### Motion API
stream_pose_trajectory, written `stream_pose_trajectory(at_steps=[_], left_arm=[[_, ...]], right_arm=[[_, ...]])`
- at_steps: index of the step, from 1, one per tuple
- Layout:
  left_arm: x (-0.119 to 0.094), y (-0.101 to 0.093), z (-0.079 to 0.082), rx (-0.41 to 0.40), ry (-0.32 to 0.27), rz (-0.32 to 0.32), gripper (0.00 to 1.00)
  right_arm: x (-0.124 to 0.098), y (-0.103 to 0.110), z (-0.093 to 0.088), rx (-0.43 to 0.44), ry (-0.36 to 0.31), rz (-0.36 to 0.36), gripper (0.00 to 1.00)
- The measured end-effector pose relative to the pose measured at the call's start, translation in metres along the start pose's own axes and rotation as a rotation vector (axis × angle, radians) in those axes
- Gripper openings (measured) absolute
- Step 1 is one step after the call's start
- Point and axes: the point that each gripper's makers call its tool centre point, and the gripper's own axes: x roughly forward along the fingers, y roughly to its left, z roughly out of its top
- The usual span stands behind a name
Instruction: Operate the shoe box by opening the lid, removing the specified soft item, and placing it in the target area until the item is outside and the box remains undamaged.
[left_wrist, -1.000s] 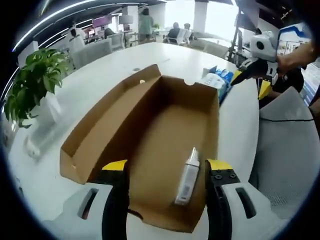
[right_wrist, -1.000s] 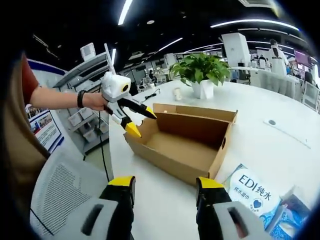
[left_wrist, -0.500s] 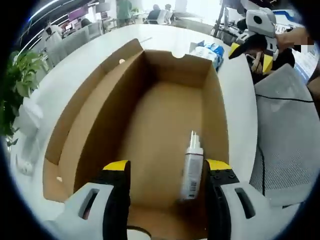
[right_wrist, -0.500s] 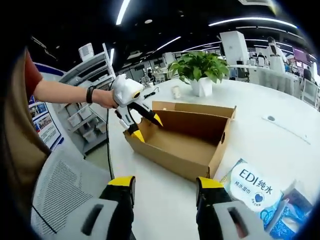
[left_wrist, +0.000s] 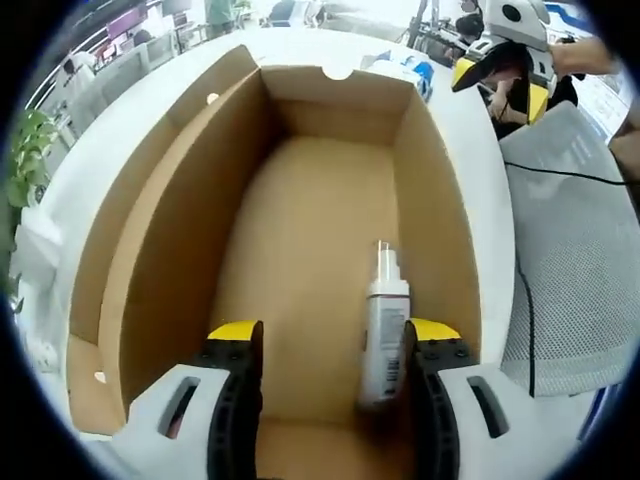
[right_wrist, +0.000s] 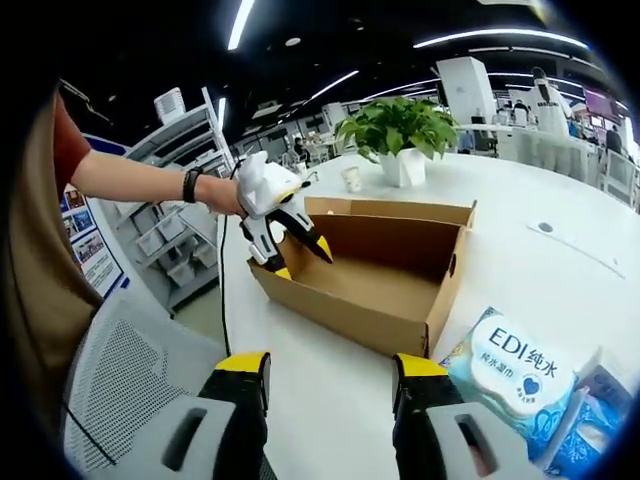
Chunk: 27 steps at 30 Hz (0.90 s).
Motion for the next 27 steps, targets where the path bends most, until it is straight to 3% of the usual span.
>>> stream_pose_trajectory(at_steps=[5,10,14,20,27], left_arm=[[0.0,0.005,0.002,0.012,-0.007,0.013,0.62],[-0.005,0.016,0.003,0.025,-0.013,0.055,0.58],[-0.008,0.01,0.007,0.053,-0.026,0.033,0.58],[0.005,-0.002,-0.007,0.177,0.063,0.007,0.54],[0.016,-0.01,-0.01,0.221,0.084,-0.009,0.36]], right_arm=[[0.0,-0.001,0.001,0.008,-0.005,-0.001,0.47],[0.001,-0.003,0.002,0.016,-0.006,-0.002,0.47],[0.001,-0.002,0.002,0.015,-0.008,-0.001,0.47],[0.0,-0.002,-0.001,0.019,-0.004,-0.004,0.47],[-0.004,-0.004,-0.003,0.019,0.003,-0.011,0.46]])
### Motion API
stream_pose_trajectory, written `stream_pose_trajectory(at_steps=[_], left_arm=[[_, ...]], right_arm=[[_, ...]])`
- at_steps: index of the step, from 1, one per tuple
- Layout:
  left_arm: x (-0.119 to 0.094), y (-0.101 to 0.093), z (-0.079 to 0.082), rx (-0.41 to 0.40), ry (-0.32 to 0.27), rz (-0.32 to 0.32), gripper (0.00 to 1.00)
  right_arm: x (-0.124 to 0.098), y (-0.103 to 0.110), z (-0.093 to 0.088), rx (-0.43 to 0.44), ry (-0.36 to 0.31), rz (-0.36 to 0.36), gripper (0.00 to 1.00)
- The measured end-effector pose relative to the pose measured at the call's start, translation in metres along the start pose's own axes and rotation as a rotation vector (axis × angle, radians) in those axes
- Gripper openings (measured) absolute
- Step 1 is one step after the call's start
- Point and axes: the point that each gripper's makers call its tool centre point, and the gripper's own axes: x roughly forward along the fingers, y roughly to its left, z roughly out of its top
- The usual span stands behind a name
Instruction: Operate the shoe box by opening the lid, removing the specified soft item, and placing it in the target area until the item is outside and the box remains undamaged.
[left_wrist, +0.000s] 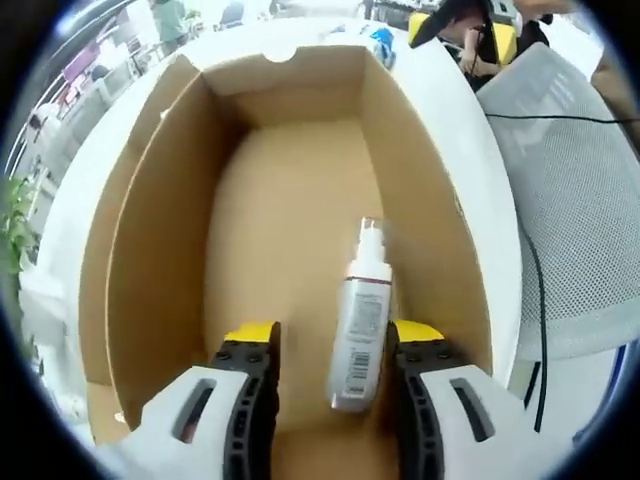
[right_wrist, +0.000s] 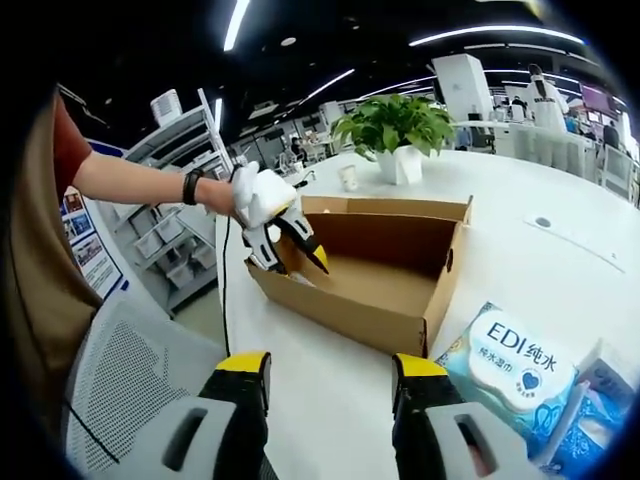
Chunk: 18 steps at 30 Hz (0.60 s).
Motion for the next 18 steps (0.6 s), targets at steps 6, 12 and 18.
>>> stream_pose_trajectory(at_steps=[6,12,18], left_arm=[[0.0044,-0.0056,-0.0013,0.011,0.0,-0.011,0.21],[0.0014,-0.0008,-0.0016,-0.044,-0.033,0.004,0.2],[-0.0025,-0.0001,-0.0029,-0.048,-0.041,0.011,0.19]], right_arm=[[-0.0042,-0.0049,-0.0013,0.01,0.001,-0.011,0.46],[-0.0031,-0.0054,-0.003,0.012,0.007,-0.011,0.45],[0.0004,-0.0035,-0.0015,0.011,0.008,-0.002,0.45]])
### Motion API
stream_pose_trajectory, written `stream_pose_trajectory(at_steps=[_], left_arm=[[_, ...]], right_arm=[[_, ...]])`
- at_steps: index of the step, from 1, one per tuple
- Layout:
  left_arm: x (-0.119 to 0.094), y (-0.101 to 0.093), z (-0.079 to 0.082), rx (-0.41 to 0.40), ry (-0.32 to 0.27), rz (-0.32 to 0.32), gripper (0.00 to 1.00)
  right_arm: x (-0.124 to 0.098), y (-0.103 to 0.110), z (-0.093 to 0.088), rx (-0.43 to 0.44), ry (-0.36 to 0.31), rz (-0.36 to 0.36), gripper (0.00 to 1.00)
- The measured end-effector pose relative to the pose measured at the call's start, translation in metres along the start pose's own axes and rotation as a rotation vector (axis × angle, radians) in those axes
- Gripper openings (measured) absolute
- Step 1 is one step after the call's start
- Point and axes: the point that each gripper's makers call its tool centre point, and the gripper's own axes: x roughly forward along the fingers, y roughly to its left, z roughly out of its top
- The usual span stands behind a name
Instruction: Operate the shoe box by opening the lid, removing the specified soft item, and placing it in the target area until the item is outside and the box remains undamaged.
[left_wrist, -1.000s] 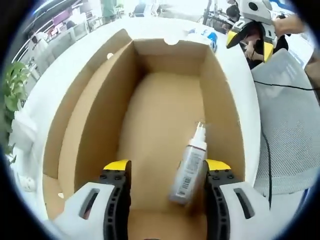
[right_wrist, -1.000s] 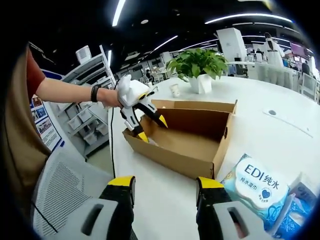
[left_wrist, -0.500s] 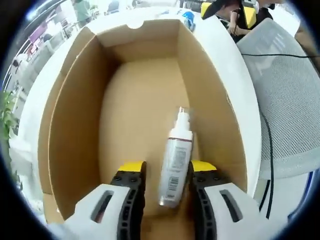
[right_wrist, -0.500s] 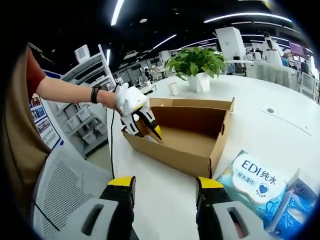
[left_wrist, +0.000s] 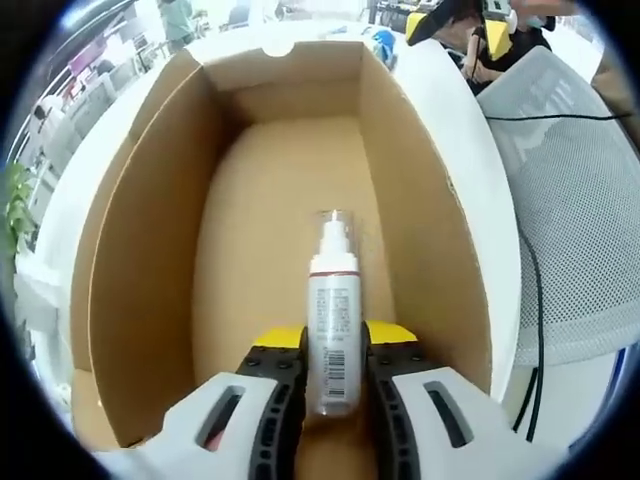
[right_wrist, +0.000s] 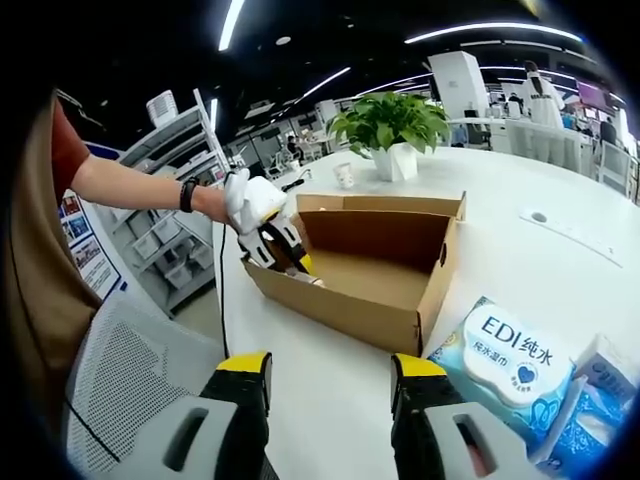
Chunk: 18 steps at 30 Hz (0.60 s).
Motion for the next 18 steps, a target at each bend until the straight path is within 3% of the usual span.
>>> stream_pose_trajectory(at_steps=[10,18], left_arm=[[-0.017,0.003,0.018,0.014,-0.054,0.029,0.19],[-0.037,0.003,0.049,0.046,-0.133,0.045,0.19]], right_arm=[[0.008,0.003,0.01,-0.017,-0.004,0.014,0.45],[0.014,0.005,0.023,-0.038,-0.019,0.025,0.45]])
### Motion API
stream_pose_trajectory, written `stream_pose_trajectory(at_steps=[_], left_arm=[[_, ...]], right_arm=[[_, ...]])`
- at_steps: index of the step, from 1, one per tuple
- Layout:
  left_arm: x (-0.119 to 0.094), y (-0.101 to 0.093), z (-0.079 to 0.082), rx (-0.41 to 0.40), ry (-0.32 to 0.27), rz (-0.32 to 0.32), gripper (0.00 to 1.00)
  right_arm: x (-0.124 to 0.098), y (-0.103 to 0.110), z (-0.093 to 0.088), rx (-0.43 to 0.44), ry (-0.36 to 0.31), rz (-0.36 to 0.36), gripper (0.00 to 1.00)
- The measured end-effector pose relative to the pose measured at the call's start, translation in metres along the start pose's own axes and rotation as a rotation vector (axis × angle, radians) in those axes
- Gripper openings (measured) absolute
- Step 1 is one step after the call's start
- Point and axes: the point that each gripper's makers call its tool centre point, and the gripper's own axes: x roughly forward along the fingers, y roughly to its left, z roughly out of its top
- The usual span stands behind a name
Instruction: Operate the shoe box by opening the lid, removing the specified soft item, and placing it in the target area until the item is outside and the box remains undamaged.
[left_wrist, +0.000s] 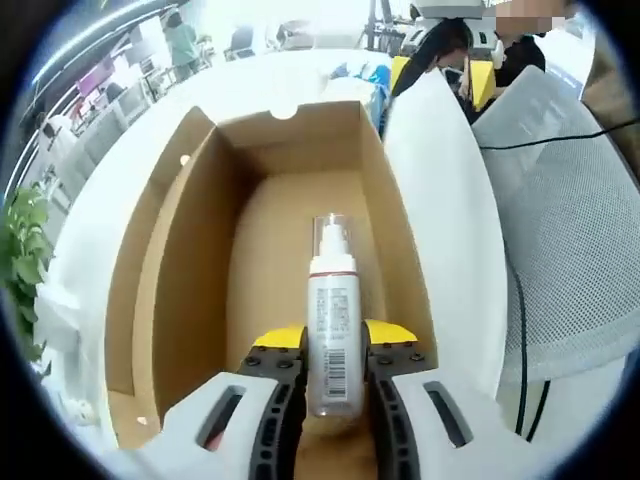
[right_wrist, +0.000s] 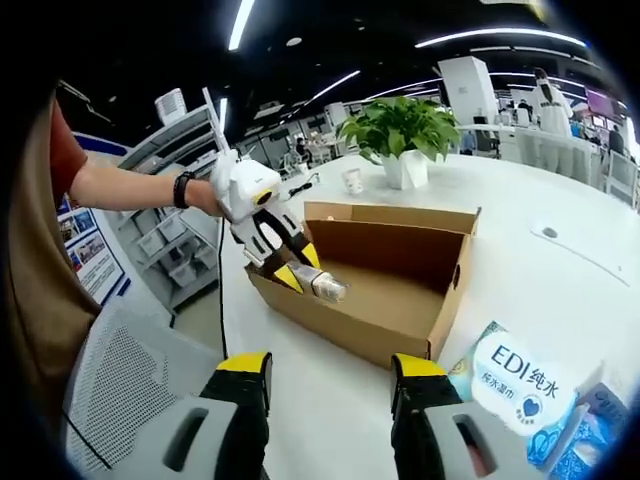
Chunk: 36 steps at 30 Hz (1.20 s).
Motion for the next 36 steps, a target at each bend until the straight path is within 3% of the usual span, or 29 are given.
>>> stream_pose_trajectory(at_steps=[7,19,29,36], left_arm=[[-0.015,-0.007,0.037,0.045,-0.069,-0.007,0.19],[-0.027,-0.037,0.079,0.129,-0.125,-0.067,0.19],[-0.035,-0.059,0.099,0.167,-0.155,-0.144,0.19],[-0.038,-0.07,0.105,0.17,-0.17,-0.195,0.19]], right_arm=[[0.004,0.002,0.014,-0.029,-0.017,0.018,0.46],[0.006,0.01,0.031,-0.07,-0.039,0.061,0.48],[0.01,0.029,0.038,-0.086,-0.058,0.131,0.46],[0.008,0.041,0.042,-0.084,-0.074,0.182,0.3]])
